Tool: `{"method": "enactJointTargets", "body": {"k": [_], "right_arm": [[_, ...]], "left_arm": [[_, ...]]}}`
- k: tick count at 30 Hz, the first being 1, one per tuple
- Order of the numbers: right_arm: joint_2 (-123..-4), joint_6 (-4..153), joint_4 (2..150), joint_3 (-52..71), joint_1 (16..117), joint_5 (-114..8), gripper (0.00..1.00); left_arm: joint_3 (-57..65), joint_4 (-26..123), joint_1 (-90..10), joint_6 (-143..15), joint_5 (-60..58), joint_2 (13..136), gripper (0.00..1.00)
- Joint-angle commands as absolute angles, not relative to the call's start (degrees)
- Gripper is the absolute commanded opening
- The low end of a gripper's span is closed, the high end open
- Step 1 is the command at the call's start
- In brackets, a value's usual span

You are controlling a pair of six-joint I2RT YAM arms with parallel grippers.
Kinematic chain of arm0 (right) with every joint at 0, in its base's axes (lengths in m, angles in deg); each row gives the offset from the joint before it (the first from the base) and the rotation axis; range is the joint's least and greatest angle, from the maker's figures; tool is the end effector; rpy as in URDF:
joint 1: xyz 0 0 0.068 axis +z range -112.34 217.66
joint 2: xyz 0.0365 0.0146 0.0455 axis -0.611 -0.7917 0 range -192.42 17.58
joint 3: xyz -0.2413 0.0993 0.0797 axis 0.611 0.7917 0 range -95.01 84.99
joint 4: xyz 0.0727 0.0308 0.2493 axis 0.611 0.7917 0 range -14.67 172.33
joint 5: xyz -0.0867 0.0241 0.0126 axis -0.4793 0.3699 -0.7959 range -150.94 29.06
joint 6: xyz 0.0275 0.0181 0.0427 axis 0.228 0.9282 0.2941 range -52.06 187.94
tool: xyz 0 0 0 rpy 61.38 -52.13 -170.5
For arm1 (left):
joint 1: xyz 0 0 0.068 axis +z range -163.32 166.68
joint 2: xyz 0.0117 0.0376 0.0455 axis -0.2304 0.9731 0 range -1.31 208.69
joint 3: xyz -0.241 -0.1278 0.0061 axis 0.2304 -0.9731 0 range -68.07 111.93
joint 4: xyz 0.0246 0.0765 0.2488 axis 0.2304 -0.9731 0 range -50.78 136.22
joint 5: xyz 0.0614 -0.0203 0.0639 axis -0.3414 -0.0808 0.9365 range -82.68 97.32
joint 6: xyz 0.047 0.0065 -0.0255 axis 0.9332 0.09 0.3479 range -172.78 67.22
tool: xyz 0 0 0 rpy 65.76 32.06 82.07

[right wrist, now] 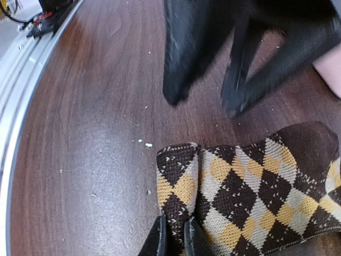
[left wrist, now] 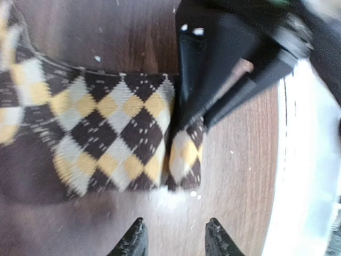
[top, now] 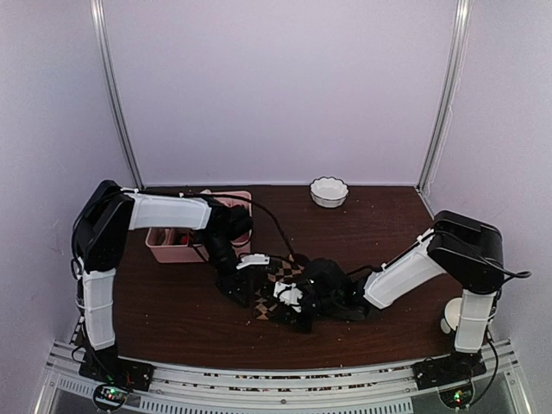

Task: Roll the socks
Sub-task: Roll the sock at the center of the board.

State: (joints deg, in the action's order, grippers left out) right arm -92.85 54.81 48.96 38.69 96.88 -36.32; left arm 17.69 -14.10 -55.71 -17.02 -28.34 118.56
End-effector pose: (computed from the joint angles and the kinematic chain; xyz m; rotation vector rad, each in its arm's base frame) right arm 0.1700 0.3143 0.1014 -1.5594 1.7148 0.9052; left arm 0.2668 -0.2717 0.1521 -1.7933 -2.2655 0.9212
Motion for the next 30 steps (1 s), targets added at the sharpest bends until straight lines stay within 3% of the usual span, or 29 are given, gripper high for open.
{"method": "enactJointTargets", "body": {"k": [1,3,6,16,30], "right_arm": [[-96.7,65.8,56.2,43.3,95.8,-29.2,0.00],[-97.0,69.3,54.7,44.3,95.4,-27.6,0.00],[-98.0,74.8,51.9,45.2,94.5,-25.1,0.00],[-103.7,81.3,55.0,43.1,90.8,-20.9,0.00],[-106.4,82.2,57.6,42.4,88.8,-19.6,0.00]], "left_arm": [[12.1,-4.9,-55.4,-12.8,-26.2,111.2,0.38],[10.3,-3.3,-55.5,-12.3,-26.7,109.8,0.53],[8.2,-0.9,-55.8,-12.4,-28.1,108.1,0.57],[6.0,3.1,-63.9,-11.1,-22.7,109.6,0.52],[6.8,5.3,-65.9,-11.0,-18.3,114.2,0.38]]}}
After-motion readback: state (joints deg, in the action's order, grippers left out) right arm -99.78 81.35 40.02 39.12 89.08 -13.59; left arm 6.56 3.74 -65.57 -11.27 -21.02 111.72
